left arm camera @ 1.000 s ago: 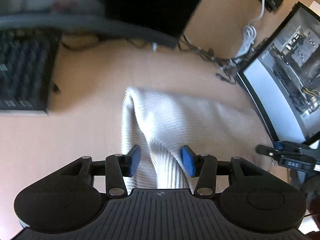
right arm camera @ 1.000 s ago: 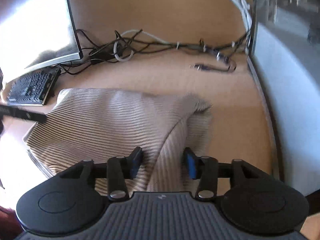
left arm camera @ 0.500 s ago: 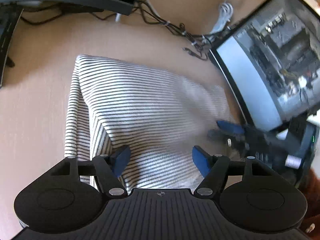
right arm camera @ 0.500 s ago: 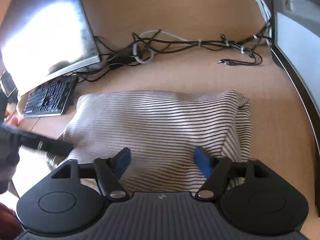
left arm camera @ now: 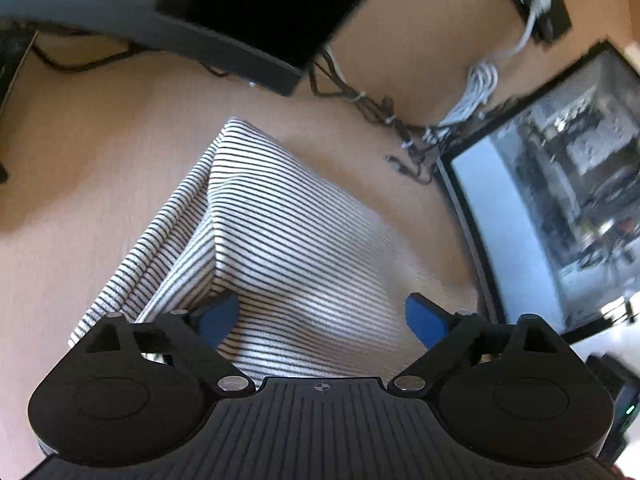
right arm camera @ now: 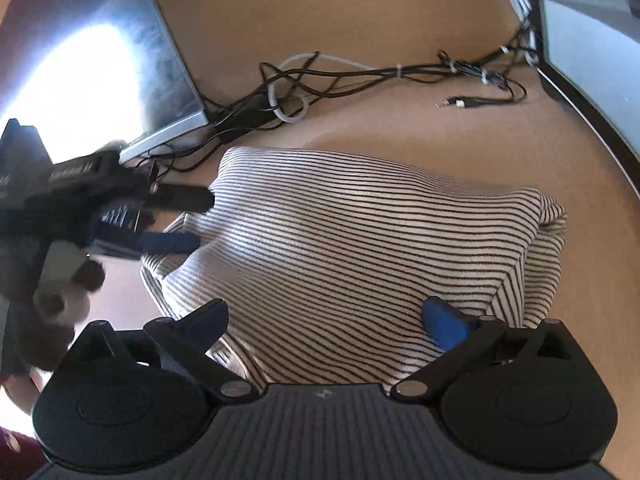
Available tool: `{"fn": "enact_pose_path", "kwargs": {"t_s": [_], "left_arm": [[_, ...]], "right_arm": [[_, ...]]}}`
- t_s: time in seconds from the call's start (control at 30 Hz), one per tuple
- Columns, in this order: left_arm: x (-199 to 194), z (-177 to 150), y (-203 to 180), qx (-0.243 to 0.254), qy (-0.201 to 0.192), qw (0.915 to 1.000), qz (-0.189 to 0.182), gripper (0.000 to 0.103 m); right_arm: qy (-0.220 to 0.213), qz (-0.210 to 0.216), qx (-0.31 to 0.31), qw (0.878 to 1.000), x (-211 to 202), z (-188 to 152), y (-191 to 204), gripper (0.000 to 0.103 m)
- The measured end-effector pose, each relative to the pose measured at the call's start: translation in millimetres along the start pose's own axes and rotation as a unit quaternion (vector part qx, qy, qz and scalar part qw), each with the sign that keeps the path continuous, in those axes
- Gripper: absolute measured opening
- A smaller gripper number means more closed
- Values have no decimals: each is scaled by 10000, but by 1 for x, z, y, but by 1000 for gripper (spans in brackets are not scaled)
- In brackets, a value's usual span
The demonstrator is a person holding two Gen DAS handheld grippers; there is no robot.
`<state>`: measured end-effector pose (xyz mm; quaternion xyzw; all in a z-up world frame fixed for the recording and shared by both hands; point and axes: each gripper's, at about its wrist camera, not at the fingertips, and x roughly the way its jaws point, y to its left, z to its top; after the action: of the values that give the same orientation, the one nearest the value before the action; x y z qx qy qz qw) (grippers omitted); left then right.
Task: Fold clothes
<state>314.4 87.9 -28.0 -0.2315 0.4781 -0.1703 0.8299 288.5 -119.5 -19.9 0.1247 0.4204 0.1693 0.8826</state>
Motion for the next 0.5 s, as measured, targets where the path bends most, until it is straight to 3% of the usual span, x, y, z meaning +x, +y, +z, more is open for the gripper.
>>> {"fn": "enact_pose_path", "kwargs": {"t_s": [0.1,0.2,0.33,0.43,0.5], "left_arm": [[-4,-12,-19,209,146,9996,119,103],[-13,-26,-22,117,298,9993,-207,103],[-9,-35,-18,-89,540,9969,-557,103],[4,-34,-13,-90,585,9974,-404,103],[9,-31,-9,-142,542,9976,-395,103]], "right_arm": [[83,189,23,9998,-8,6,-7,103],[-291,93,233,9993,-32,18,-16,103],[-656,-1186,-402,9900,-38,31,-14,103],[-382,-2015,-785,9756,-9,33,-17,103],[-22,-2258,-810,9708,9,24,-17,103]]}}
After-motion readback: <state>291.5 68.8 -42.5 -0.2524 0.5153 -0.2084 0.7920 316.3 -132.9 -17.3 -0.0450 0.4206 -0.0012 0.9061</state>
